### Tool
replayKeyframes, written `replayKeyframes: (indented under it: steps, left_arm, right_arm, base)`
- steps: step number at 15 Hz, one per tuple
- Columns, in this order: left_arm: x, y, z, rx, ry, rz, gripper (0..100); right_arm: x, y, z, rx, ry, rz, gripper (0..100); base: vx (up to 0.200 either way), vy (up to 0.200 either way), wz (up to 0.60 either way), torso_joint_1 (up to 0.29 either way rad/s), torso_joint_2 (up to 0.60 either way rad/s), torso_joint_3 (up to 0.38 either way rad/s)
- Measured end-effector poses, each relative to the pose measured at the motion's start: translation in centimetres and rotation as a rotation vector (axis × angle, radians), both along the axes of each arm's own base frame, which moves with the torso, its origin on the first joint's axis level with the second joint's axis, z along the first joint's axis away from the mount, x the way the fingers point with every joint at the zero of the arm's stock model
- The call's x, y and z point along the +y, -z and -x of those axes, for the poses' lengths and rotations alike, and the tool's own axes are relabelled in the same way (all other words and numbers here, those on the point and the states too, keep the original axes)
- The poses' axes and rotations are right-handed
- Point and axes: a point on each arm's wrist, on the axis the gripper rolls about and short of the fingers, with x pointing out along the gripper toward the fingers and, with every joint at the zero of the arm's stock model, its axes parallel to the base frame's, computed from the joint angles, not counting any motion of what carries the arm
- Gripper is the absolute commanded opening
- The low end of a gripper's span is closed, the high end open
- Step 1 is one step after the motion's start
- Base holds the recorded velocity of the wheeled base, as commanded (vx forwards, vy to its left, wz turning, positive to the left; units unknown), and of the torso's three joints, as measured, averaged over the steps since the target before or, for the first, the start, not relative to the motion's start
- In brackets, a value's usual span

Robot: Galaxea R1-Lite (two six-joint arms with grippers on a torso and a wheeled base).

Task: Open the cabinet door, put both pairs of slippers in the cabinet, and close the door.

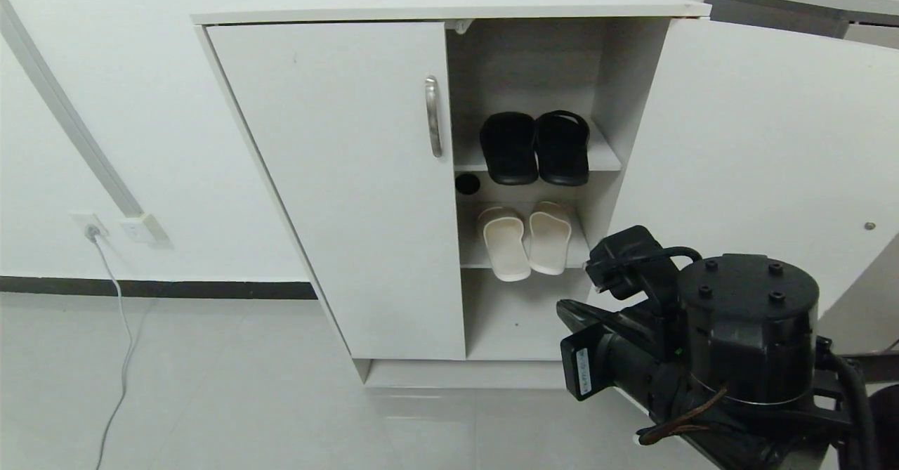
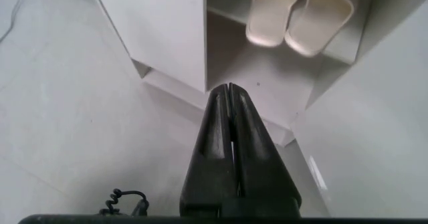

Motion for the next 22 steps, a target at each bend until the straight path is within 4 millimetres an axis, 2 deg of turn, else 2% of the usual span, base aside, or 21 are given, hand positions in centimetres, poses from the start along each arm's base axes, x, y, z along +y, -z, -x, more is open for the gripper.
replayKeyframes:
  steps: [14,17,22]
  left_arm:
    - [0.00,0.00,0.00,0.000,-0.001,0.001,0]
    - [0.00,0.01,0.00,0.001,-0.001,0.001,0]
    - [0.00,-0.01,0.00,-0.001,-0.001,0.001,0]
  right_arm:
    - [-0.04,0.21,0.05,0.001,-0.001,0.014,0]
    - [-0.06,0.16,0.08,-0.004,-0.003,0.019,0]
    - [-0.18,0.27,0.13,-0.001,-0.002,0.025,0]
  base:
    - [0.000,0.000,0.00,0.000,-0.01,-0.005]
    - [0.000,0.000,0.00,0.006,-0.19,-0.307]
    - [0.000,0.000,0.00,0.054,-0.49,-0.368]
